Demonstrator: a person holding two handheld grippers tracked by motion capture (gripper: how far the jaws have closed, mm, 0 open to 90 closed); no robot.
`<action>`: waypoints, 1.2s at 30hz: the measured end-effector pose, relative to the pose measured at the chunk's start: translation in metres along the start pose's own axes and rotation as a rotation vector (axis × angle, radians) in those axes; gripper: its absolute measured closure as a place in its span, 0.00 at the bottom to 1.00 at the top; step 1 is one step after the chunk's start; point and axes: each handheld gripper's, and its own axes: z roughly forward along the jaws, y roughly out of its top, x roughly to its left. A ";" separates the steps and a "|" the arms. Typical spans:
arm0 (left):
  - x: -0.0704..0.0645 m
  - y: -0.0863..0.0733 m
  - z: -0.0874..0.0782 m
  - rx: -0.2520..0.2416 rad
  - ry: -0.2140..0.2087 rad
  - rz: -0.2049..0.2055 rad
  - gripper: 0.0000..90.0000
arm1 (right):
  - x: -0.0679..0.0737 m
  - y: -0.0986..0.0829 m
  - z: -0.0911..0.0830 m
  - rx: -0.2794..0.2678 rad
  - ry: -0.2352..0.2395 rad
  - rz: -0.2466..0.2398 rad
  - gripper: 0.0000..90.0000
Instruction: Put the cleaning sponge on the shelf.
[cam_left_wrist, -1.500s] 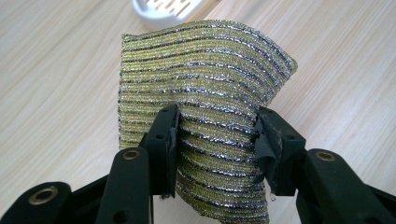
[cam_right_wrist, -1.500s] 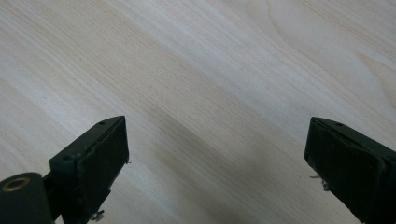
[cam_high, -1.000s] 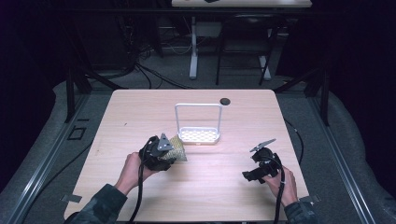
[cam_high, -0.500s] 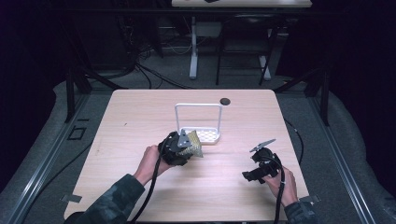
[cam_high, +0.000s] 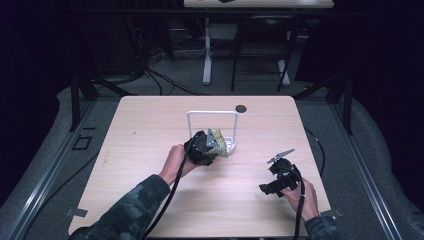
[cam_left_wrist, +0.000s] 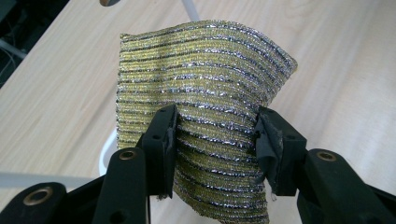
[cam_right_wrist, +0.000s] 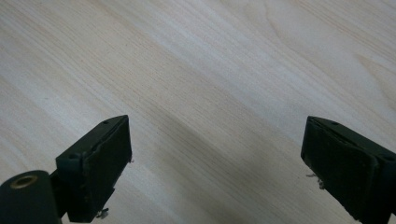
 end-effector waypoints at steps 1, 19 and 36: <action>0.001 0.001 0.003 0.003 0.004 -0.002 0.58 | 0.000 0.000 0.000 0.000 0.000 0.000 0.09; 0.017 0.009 0.036 0.065 0.023 -0.054 0.58 | 0.000 0.000 0.001 -0.002 0.011 -0.006 0.09; 0.018 0.007 0.059 0.112 0.010 -0.079 0.45 | 0.001 0.000 0.001 0.004 0.016 -0.014 0.10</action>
